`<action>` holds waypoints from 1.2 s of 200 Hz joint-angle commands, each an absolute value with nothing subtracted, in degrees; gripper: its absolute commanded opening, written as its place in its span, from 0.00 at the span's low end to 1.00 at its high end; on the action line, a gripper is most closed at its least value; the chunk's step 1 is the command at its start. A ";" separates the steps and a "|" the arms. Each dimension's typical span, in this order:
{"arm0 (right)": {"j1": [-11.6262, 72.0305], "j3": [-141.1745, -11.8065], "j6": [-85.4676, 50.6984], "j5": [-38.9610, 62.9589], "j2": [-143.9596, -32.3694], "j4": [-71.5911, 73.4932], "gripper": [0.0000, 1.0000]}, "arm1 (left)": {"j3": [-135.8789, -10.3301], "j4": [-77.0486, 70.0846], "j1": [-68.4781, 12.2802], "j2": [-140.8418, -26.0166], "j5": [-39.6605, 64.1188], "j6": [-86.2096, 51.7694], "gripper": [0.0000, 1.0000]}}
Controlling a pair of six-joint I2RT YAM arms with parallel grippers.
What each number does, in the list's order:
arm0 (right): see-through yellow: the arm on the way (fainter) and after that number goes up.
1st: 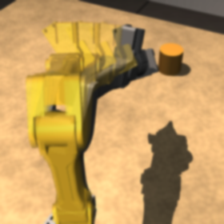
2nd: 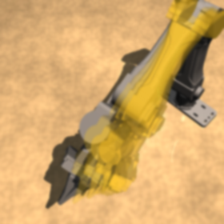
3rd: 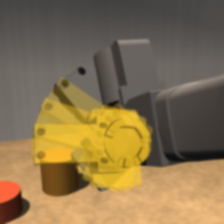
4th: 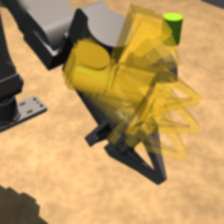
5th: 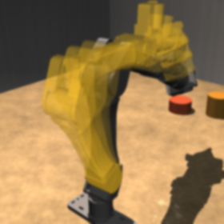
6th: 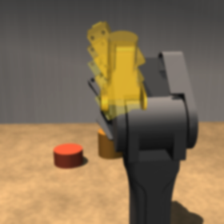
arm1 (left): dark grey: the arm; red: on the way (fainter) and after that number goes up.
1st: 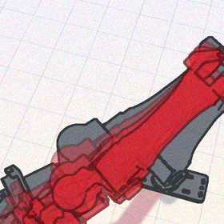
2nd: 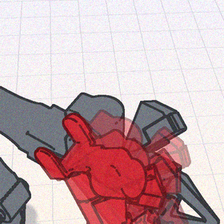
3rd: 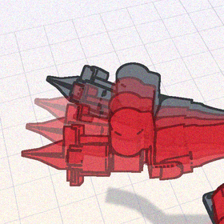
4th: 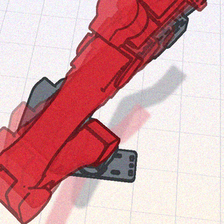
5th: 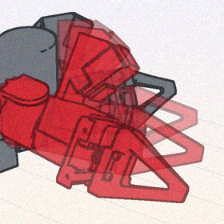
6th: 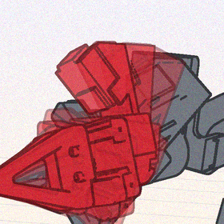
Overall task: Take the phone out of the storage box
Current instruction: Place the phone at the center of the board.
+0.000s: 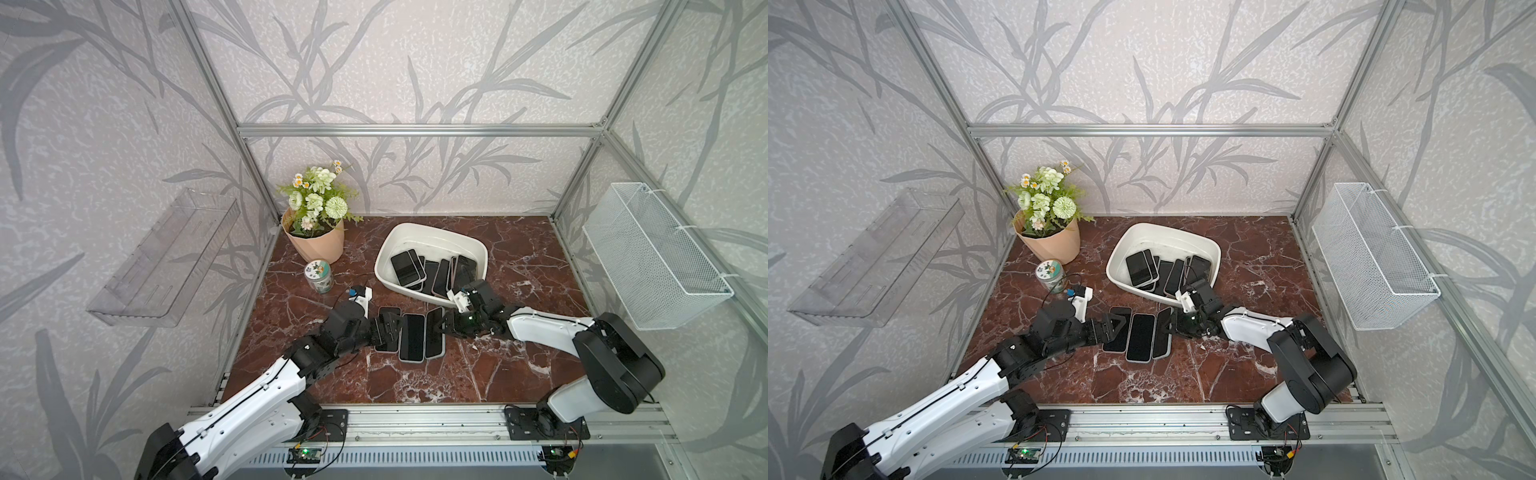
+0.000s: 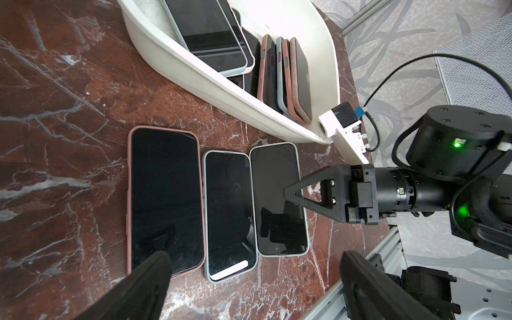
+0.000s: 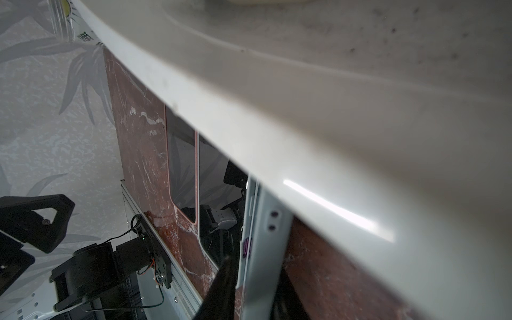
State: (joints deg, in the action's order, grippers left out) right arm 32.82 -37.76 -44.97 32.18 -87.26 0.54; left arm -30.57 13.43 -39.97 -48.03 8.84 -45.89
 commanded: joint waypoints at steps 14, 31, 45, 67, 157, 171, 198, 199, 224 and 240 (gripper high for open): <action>33.57 -35.82 -45.27 32.34 -85.19 -3.11 0.33 | -31.02 13.62 -40.07 -48.30 8.27 -44.73 1.00; 33.60 -35.24 -44.84 32.05 -84.69 -3.70 0.36 | -31.11 13.71 -40.01 -48.11 8.01 -44.74 1.00; 33.57 -34.81 -44.74 31.82 -84.25 -4.12 0.39 | -31.35 13.79 -40.00 -48.33 8.25 -44.66 1.00; 33.57 -34.53 -44.15 31.15 -83.09 -5.72 0.44 | -32.02 14.36 -40.03 -48.68 8.31 -44.32 1.00; 33.57 -34.54 -41.16 28.47 -80.42 -10.44 0.55 | -43.82 23.36 -39.99 -56.63 2.53 -37.37 1.00; 33.57 -34.78 -40.48 27.18 -78.47 -12.66 0.59 | -46.95 24.99 -40.06 -58.87 1.27 -35.72 1.00; 33.57 -35.53 -38.78 24.48 -74.04 -17.49 0.71 | -54.25 29.31 -39.44 -64.40 -1.37 -32.65 1.00; 33.57 -35.56 -38.68 24.41 -73.89 -17.67 0.71 | -54.64 29.51 -39.45 -64.63 -1.43 -32.54 1.00; 33.49 -37.06 -37.98 23.10 -70.46 -21.10 0.73 | -60.27 30.82 -37.92 -70.08 -1.77 -31.35 1.00; 33.40 -38.57 -37.80 22.83 -68.59 -22.72 0.74 | -63.77 31.76 -35.48 -74.56 0.52 -31.75 1.00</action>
State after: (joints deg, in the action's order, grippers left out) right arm 33.32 -35.77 -39.18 24.86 -71.33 -17.56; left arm -59.20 27.86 -38.22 -69.58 0.40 -33.71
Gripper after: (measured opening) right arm 0.735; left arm 0.999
